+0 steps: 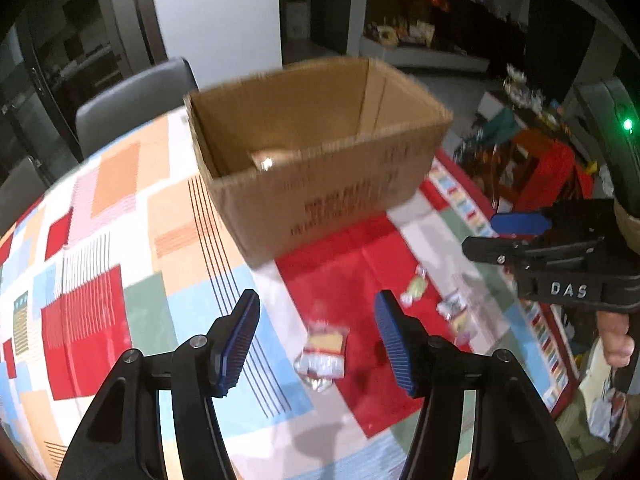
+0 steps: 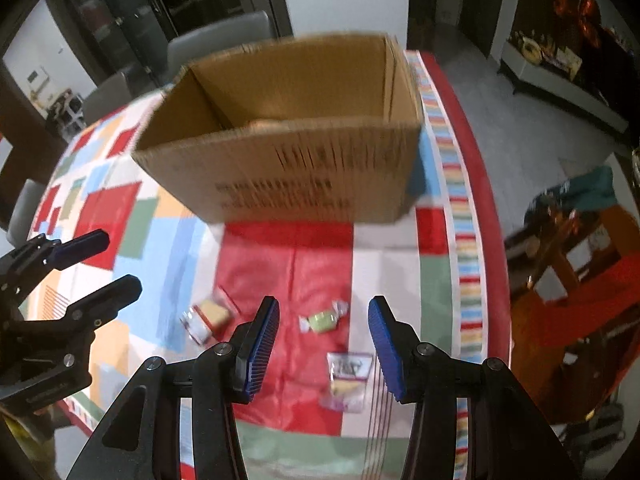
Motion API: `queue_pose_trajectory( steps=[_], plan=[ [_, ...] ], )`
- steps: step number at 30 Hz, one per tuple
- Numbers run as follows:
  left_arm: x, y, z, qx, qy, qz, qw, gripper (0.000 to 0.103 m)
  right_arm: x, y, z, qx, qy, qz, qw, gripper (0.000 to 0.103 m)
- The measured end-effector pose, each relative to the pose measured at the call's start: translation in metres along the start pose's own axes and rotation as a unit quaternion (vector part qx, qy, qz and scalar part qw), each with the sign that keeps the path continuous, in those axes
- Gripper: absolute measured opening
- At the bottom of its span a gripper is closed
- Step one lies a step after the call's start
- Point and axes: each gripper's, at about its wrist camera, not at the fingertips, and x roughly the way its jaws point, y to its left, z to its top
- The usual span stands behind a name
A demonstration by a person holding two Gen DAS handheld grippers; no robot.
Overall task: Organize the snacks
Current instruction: 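Move both tools back from the box to the remaining snacks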
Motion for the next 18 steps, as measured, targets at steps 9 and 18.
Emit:
queue_pose_trajectory(
  steps=[9,18],
  plan=[
    [0.026,-0.005,-0.018,0.024,0.061,-0.008,0.9978,0.059,0.027,-0.003,-0.026,0.005,0.051,-0.007,0.999,0.047],
    [0.06,-0.008,-0.029,0.037,0.114,-0.013,0.9927,0.059,0.054,-0.009,-0.042,0.02,0.1,-0.009,0.995,0.048]
  ],
)
